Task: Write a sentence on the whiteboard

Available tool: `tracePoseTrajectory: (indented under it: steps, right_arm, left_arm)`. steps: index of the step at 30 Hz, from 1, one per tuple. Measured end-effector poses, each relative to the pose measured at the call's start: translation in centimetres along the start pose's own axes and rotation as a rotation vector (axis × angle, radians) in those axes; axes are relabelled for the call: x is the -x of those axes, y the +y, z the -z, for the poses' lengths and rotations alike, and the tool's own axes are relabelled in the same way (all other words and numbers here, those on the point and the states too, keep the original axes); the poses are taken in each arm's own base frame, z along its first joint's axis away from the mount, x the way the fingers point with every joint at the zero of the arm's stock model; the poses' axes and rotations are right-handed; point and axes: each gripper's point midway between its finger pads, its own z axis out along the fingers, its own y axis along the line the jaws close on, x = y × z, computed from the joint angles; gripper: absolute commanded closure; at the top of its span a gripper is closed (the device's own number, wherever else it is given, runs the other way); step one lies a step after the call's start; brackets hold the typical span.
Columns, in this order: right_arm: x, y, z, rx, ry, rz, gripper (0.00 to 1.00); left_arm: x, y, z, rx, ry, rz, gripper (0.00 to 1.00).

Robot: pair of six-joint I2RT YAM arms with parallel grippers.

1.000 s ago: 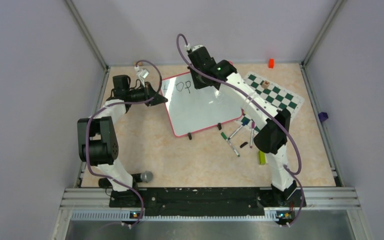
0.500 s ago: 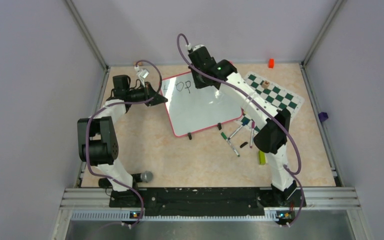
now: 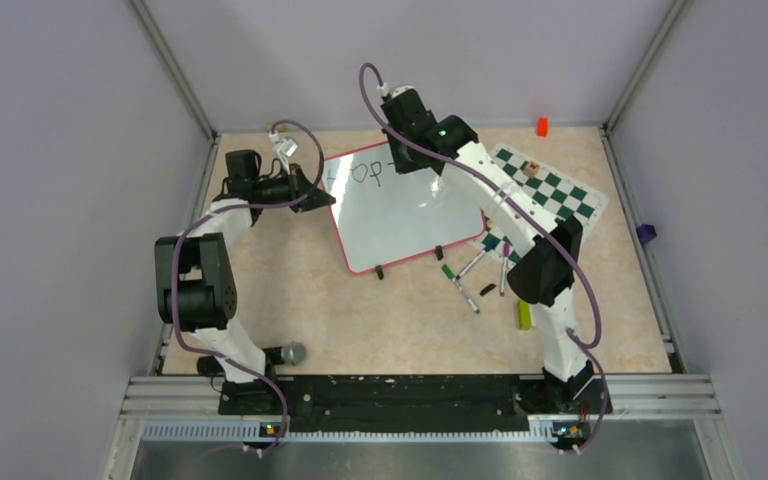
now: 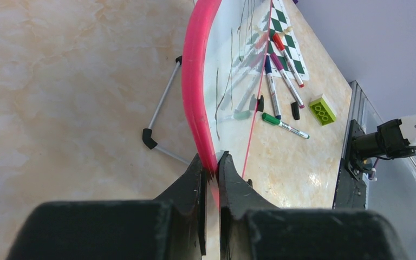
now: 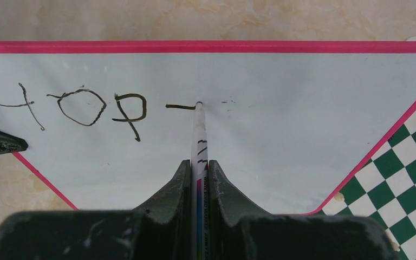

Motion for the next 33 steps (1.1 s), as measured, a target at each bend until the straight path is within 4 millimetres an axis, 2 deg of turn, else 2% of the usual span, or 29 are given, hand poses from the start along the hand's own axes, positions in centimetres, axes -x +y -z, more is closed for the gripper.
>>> tracePoseTrajectory:
  steps: [16,28,33]
  right_arm:
    - [1.0,0.0,-0.3,0.014,-0.016,-0.009,1.0]
    - [1.1,1.5,-0.3,0.103,-0.015,-0.01,1.0]
    - [0.3,1.9,-0.6,0.124,0.003,-0.006,1.0]
  left_arm:
    - [0.0,0.0,0.0,0.003,0.0,0.002,1.0]
    - [0.0,0.0,0.0,0.003,0.0,0.002,1.0]
    - [0.0,0.2,0.0,0.013,0.0,0.002,1.0]
